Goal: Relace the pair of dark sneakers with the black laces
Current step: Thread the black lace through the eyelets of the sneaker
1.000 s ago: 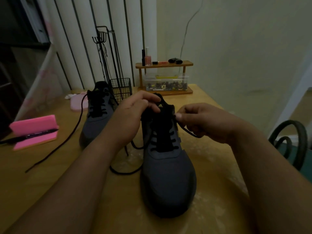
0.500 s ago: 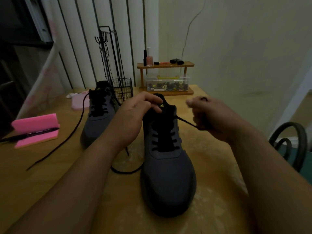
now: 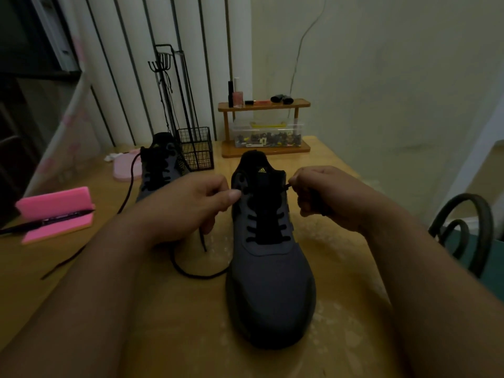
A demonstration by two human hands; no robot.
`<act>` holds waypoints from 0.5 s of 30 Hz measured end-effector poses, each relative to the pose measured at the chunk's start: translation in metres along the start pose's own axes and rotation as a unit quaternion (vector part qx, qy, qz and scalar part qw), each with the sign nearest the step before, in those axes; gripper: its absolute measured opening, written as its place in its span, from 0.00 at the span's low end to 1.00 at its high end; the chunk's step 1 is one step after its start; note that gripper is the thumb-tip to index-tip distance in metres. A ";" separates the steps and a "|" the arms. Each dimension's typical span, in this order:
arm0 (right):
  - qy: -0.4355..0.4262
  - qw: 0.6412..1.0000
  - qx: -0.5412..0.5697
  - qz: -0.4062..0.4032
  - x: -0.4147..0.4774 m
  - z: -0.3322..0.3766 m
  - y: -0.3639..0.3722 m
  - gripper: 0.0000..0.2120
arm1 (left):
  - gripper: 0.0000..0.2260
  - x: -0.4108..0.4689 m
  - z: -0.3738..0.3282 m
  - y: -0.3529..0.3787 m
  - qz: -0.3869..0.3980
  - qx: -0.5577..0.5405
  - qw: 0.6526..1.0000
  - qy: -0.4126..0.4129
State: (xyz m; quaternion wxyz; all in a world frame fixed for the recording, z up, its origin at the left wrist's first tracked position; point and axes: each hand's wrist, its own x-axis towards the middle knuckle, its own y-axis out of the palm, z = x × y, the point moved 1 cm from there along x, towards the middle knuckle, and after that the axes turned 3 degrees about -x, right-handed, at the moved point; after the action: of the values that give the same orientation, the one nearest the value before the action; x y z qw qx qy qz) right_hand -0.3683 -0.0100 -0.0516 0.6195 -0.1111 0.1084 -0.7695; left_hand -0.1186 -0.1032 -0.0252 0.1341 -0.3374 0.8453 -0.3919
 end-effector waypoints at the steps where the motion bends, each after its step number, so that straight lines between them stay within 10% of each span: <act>1: 0.003 1.000 -0.001 0.002 0.000 0.000 0.000 0.15 | 0.15 -0.001 0.002 -0.003 -0.008 -0.022 1.000 0.005; 10: 0.016 1.000 0.016 0.013 -0.004 0.002 -0.004 0.14 | 0.11 0.008 0.000 0.003 -0.177 0.011 0.984 0.011; 15: -0.002 0.995 0.068 -0.070 -0.008 0.016 -0.011 0.14 | 0.13 0.004 -0.022 0.018 -0.307 0.028 0.935 0.173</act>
State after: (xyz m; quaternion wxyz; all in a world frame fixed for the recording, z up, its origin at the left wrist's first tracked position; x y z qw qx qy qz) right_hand -0.3722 -0.0003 -0.0330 0.5703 -0.0779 0.0460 -0.8164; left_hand -0.1411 -0.0852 -0.0236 -0.1313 -0.5041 0.6989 -0.4901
